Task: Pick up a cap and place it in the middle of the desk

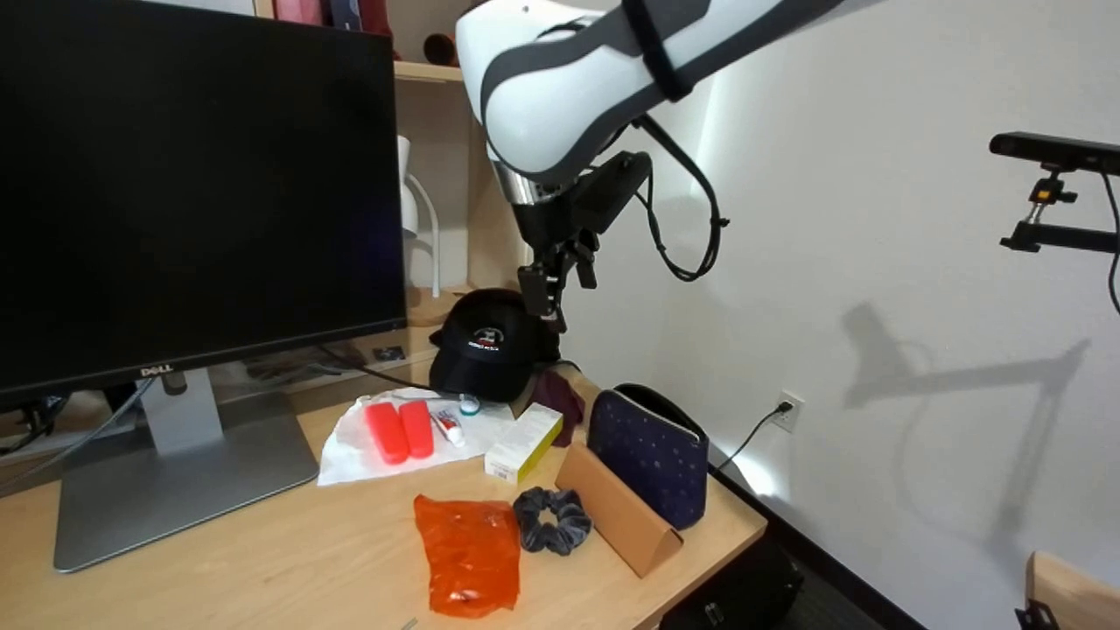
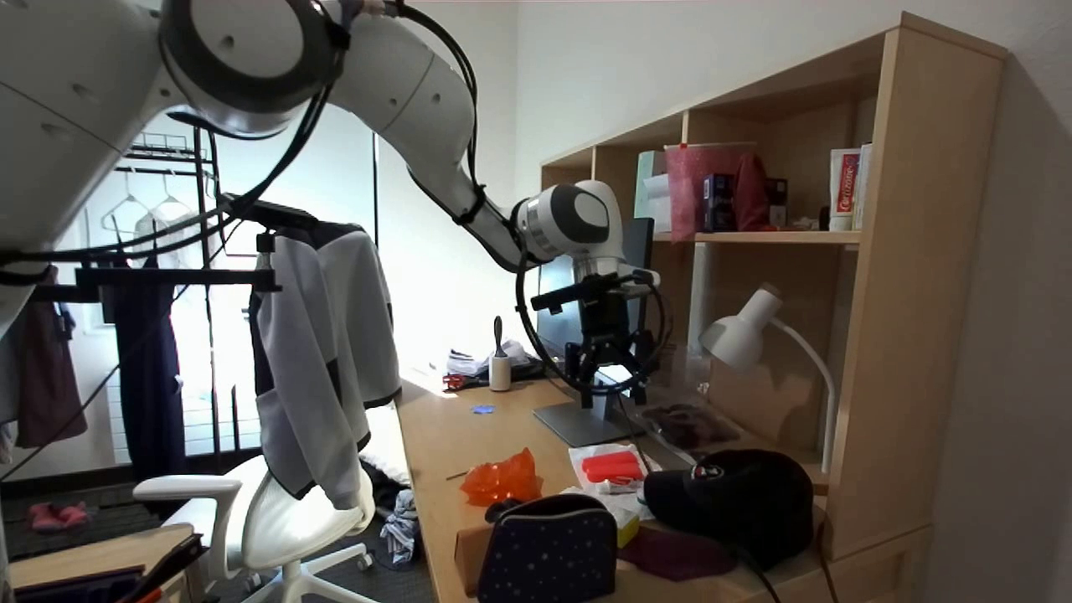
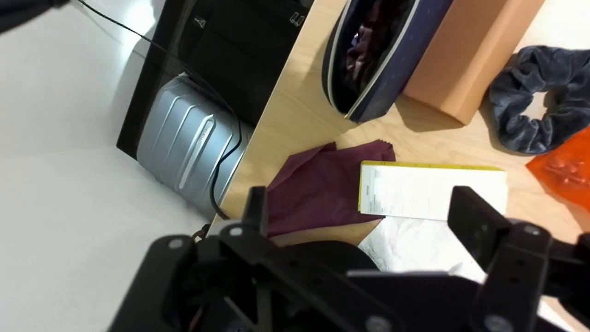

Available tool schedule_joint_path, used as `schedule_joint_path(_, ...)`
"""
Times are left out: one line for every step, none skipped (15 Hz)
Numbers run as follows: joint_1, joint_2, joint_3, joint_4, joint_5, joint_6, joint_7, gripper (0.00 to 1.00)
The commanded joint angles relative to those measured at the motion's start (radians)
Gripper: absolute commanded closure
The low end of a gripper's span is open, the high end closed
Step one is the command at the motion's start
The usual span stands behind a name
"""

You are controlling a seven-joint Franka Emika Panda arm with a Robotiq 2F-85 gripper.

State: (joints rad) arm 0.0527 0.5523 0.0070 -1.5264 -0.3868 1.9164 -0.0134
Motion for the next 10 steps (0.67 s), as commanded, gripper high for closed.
schedule_joint_path(-0.001,0.142,0.014,0.145,0.046,0.006,-0.107,0.00)
schedule_joint_path(0.012,0.174,0.013,0.174,0.041,-0.005,-0.120,0.00)
schedule_joint_path(0.027,0.202,0.014,0.202,0.033,-0.019,-0.136,0.00)
schedule_joint_path(0.037,0.225,0.015,0.227,0.032,-0.027,-0.148,0.00)
schedule_joint_path(0.050,0.248,0.013,0.252,0.026,-0.036,-0.159,0.00)
schedule_joint_path(0.062,0.266,0.008,0.273,0.020,-0.045,-0.163,0.00)
schedule_joint_path(0.073,0.280,0.005,0.293,0.019,-0.070,-0.170,0.00)
schedule_joint_path(0.068,0.241,0.001,0.219,0.030,-0.013,-0.125,0.00)
schedule_joint_path(0.076,0.256,0.001,0.239,0.029,-0.027,-0.129,0.00)
schedule_joint_path(0.080,0.265,0.001,0.252,0.029,-0.036,-0.132,0.00)
